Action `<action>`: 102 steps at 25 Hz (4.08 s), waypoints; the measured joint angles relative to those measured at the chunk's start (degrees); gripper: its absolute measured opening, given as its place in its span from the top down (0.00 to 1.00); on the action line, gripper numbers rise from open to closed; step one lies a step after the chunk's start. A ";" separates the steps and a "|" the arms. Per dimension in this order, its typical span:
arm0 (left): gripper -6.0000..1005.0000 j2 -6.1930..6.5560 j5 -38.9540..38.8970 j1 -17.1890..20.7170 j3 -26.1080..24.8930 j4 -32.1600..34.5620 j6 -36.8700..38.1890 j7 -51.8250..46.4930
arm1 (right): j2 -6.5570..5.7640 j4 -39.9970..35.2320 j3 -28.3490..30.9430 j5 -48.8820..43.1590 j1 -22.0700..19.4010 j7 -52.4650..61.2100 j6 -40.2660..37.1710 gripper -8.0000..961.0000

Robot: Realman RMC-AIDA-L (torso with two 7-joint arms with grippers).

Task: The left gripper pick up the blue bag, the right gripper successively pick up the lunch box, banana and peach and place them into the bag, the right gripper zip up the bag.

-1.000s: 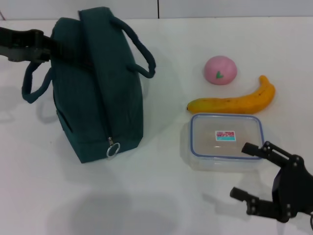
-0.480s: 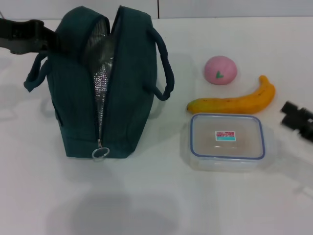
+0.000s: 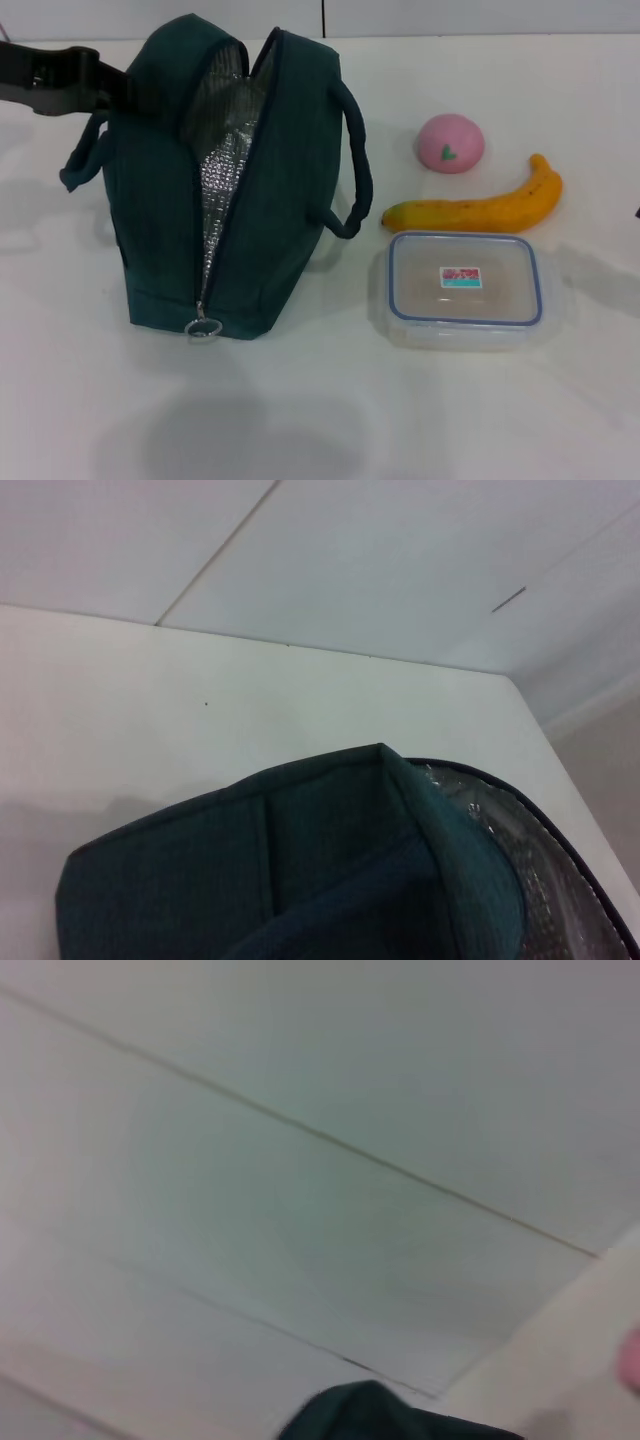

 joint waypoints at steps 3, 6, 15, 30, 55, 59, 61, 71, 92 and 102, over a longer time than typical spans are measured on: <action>0.96 0.17 -0.06 -0.04 -0.07 -0.09 0.46 0.44 | -1.03 1.74 -0.46 -1.91 1.10 1.80 2.68 0.09; 0.96 0.22 -0.33 -0.04 0.03 -0.30 0.62 0.85 | -1.50 2.37 -0.57 -5.06 2.28 4.21 5.93 0.10; 0.96 -0.25 -0.49 -0.14 0.04 -0.27 0.73 3.21 | 0.81 2.39 -0.99 -13.58 6.39 8.59 11.55 0.10; 0.96 -0.38 -0.49 -0.10 0.04 -0.08 0.81 3.51 | 3.31 1.83 -1.61 -16.28 8.05 9.46 13.47 0.10; 0.96 -0.38 -0.48 0.17 -0.41 -0.31 0.75 4.19 | 3.72 -0.18 -1.09 -17.20 8.62 9.24 8.91 0.13; 0.96 -0.38 -0.48 0.17 -0.41 -0.31 0.72 4.18 | 3.62 -0.44 -1.10 -17.37 8.51 9.43 9.03 0.17; 0.96 -0.37 -0.48 0.11 -0.40 -0.31 0.72 4.18 | 3.56 -0.37 -1.30 -17.46 8.52 9.47 9.50 0.23; 0.96 -0.28 -0.48 -0.18 -0.40 -0.31 0.44 4.18 | 3.52 -0.52 -1.48 -18.36 8.93 9.31 9.67 0.60; 0.96 -0.20 -0.48 -0.06 -0.40 -0.31 0.45 5.01 | 3.85 -0.51 3.05 -17.76 8.51 8.46 5.01 0.89; 0.96 -0.37 -0.48 -0.01 -0.40 -0.32 0.46 5.59 | 4.49 -0.12 15.90 -17.72 7.68 8.93 -3.00 0.87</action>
